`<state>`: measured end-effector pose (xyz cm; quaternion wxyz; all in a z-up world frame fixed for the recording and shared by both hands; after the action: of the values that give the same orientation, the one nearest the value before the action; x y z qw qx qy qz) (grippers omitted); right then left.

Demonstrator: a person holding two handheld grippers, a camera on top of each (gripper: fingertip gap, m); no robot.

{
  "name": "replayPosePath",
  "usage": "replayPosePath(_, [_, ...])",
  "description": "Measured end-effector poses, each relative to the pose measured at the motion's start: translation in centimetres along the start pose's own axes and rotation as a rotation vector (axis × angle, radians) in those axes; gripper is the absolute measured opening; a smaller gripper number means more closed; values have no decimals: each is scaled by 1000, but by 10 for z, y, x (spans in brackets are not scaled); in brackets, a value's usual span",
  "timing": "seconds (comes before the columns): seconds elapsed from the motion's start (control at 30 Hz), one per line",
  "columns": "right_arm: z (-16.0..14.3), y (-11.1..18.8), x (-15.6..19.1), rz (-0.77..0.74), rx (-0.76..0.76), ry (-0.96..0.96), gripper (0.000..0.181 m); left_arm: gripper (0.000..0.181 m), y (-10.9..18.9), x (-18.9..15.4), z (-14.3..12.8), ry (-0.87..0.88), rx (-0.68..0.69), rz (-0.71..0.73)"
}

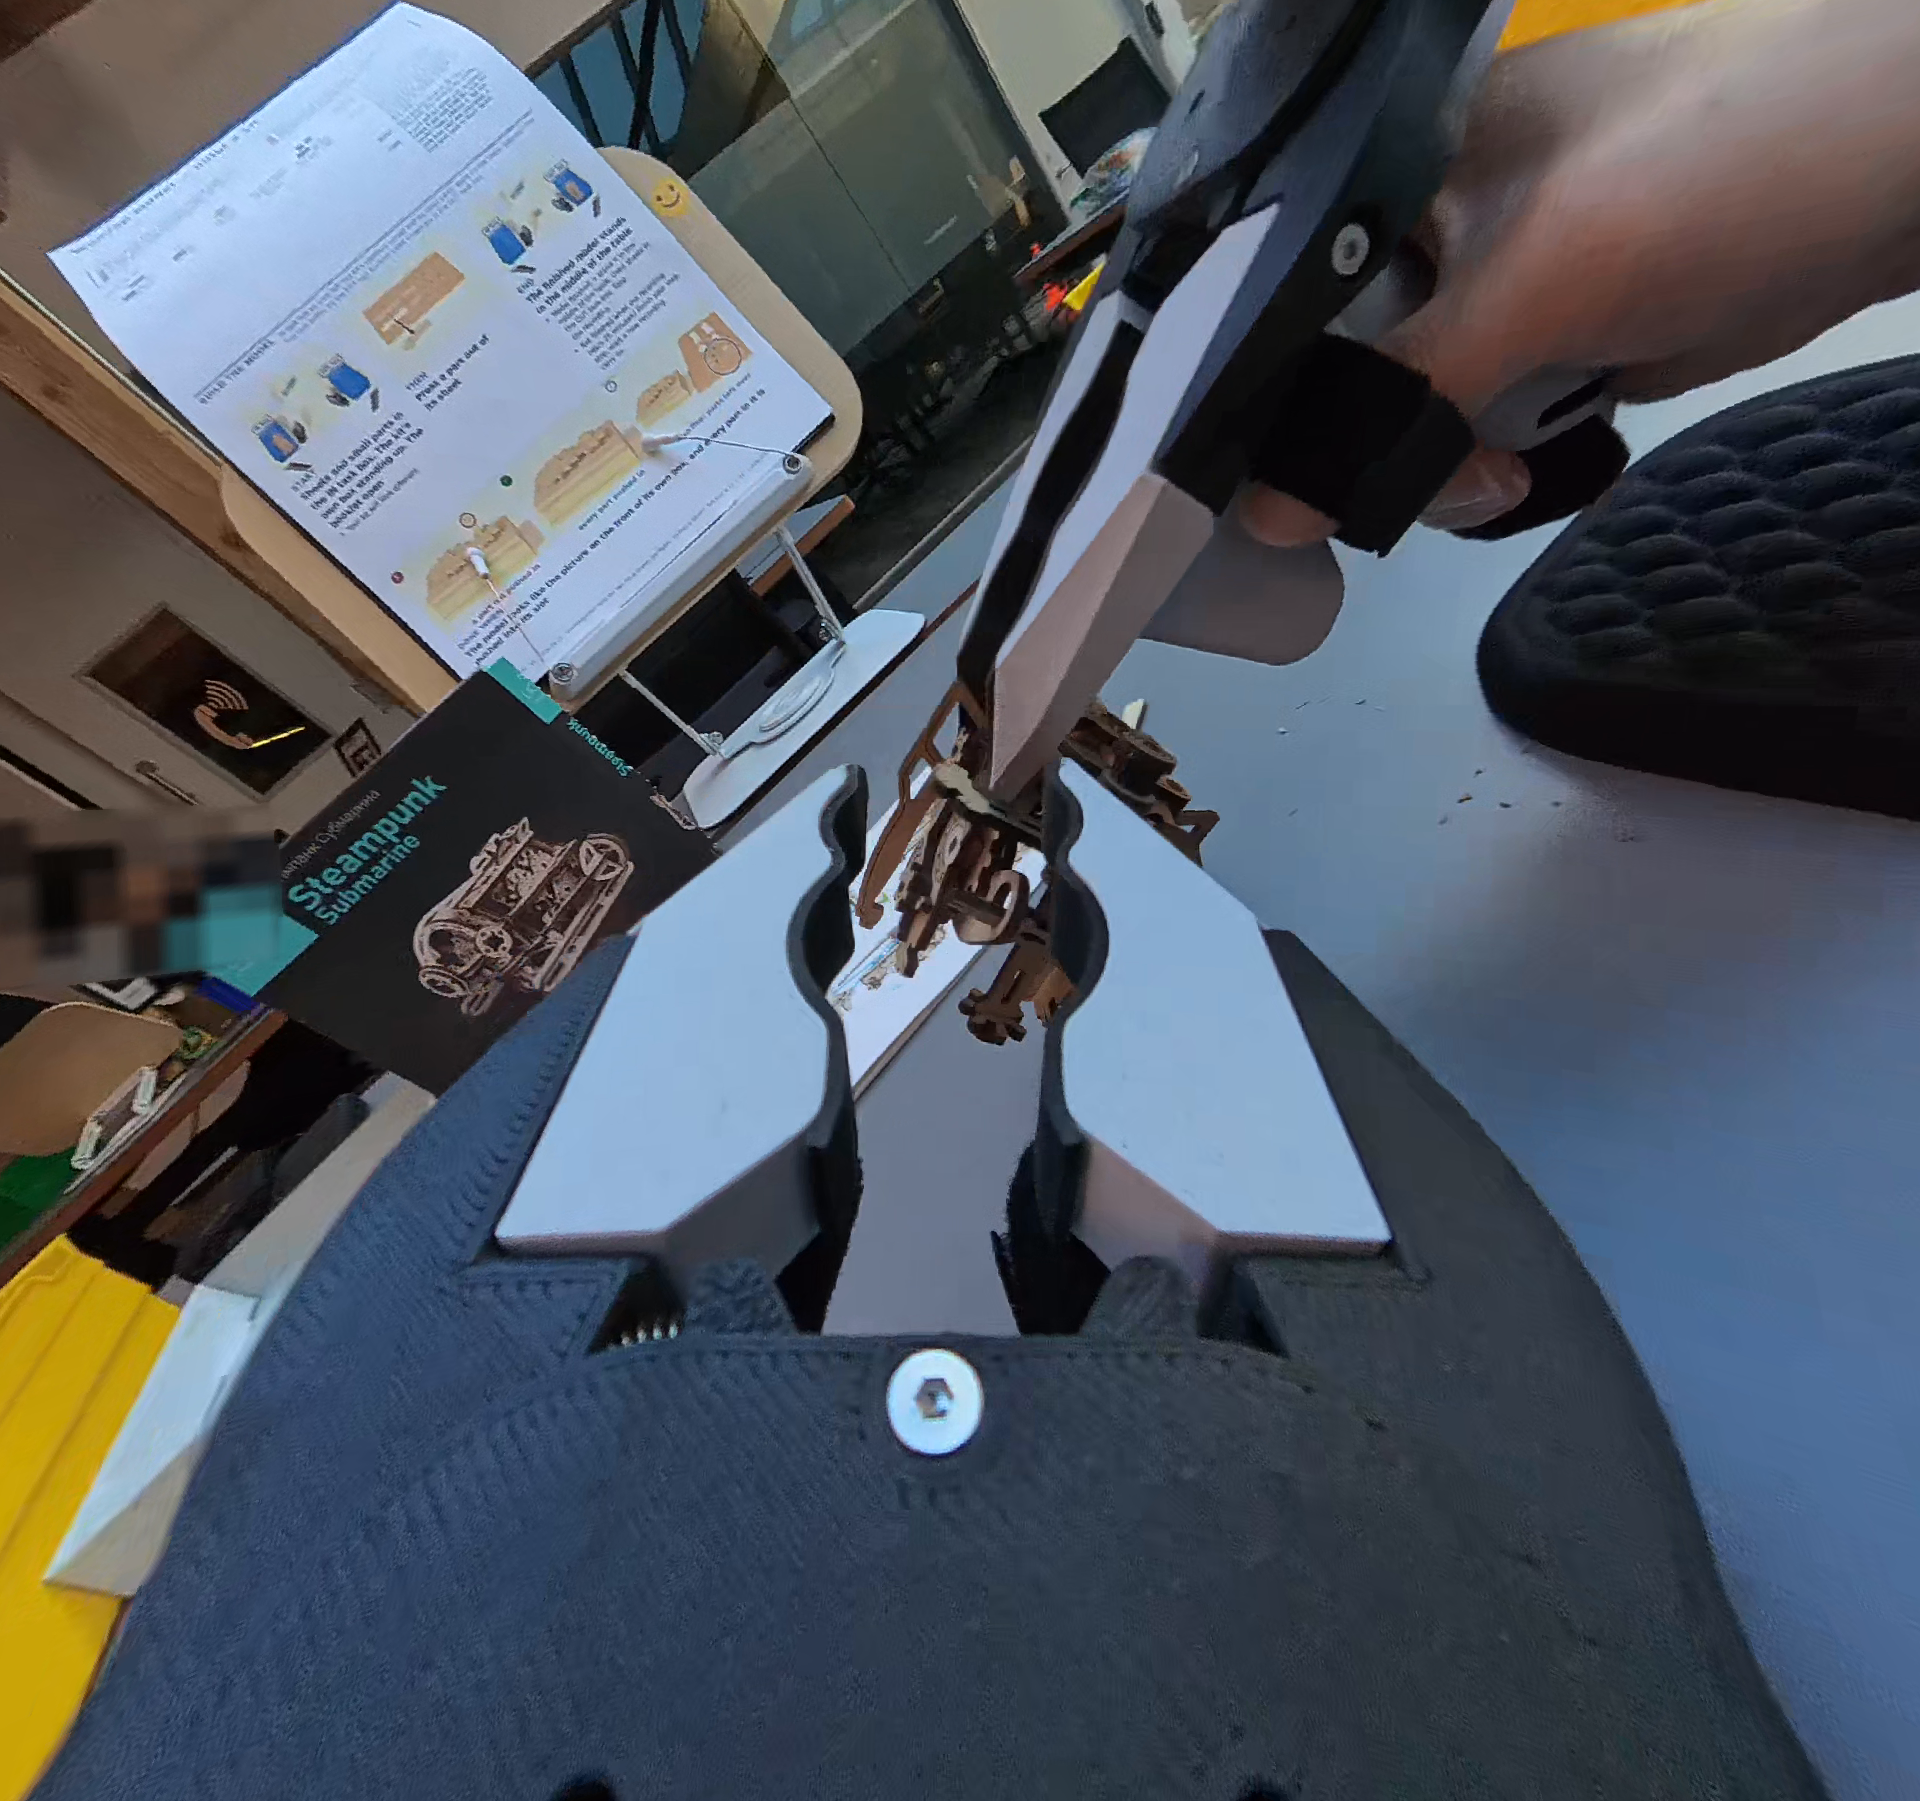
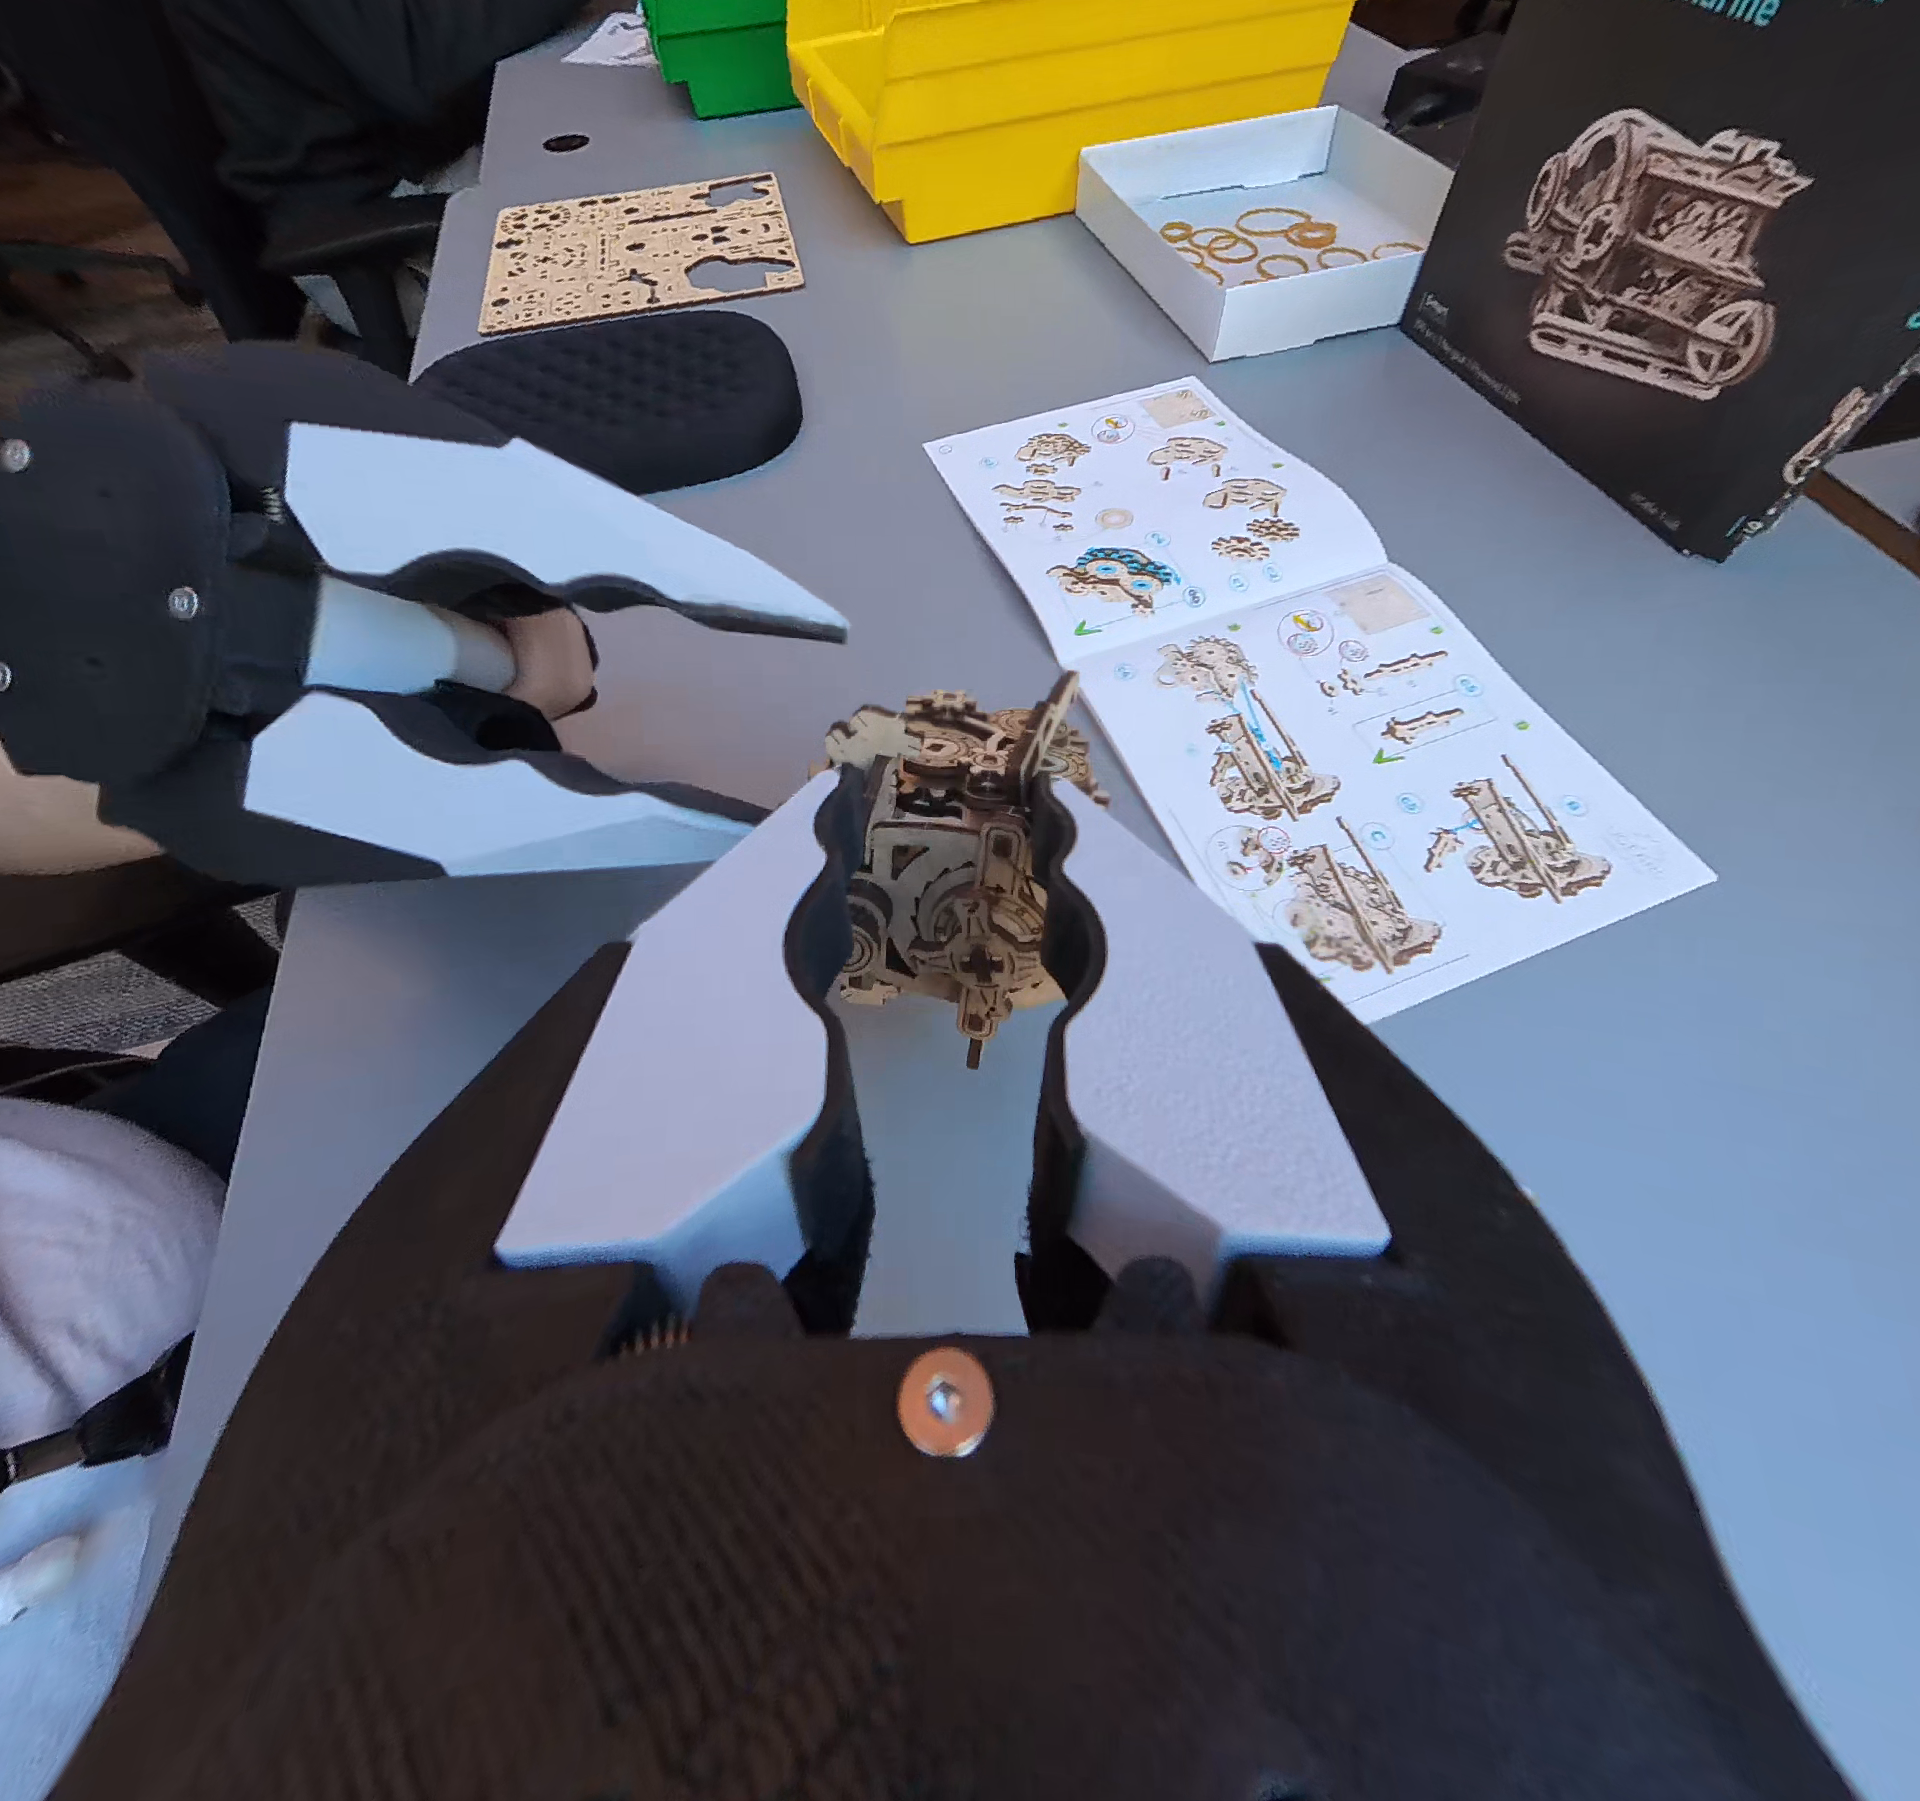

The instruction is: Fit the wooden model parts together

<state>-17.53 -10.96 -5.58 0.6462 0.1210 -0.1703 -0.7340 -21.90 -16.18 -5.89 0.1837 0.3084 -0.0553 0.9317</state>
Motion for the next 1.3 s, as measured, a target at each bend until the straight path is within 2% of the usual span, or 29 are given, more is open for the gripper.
replayPosePath(0.07, [-5,4,5,35,-21,30,30,32,12,5,2,78,-33,-37])
replayPosePath(0.13, [-9,9,9,44,-25,86,30,37,21,14,2,234,-53,-121])
replayPosePath(0.23, [-14,16,19,75,-55,210,30,45,21,27,-10,595,14,-362])
replayPosePath(0.3, [-16,20,28,88,-75,312,30,48,18,35,-15,774,-20,-508])
replayPosePath(0.33, [-18,21,31,84,-70,370,30,42,18,37,-15,808,-59,-591])
replayPosePath(0.4, [-23,23,39,77,-62,490,30,39,15,35,-19,774,-80,-694])
replayPosePath(0.53, [-33,22,49,73,-48,646,31,39,7,14,-39,587,3,-833])
replayPosePath(0.73, [-44,21,54,102,-39,701,31,33,-2,15,-39,795,-8,-1048])
replayPosePath(0.83, [-45,22,54,117,-44,692,31,35,0,12,-45,699,36,-1041])
replayPosePath(1.03, [-45,23,53,152,-63,657,31,53,9,-5,-58,514,166,-1018])
replayPosePath(1.3, [-46,24,51,181,-72,629,31,70,5,-30,-59,313,227,-989])
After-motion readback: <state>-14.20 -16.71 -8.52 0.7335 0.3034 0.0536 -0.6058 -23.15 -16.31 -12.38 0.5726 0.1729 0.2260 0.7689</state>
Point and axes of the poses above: each gripper's, where its closed fingertips meet, y back along the fingers, z out of its top, x = y × z across the jaws, the point moved 4 cm from there along y, back along the fingers, and after that the axes turned 2 degrees about z, right-handed, at the moved point
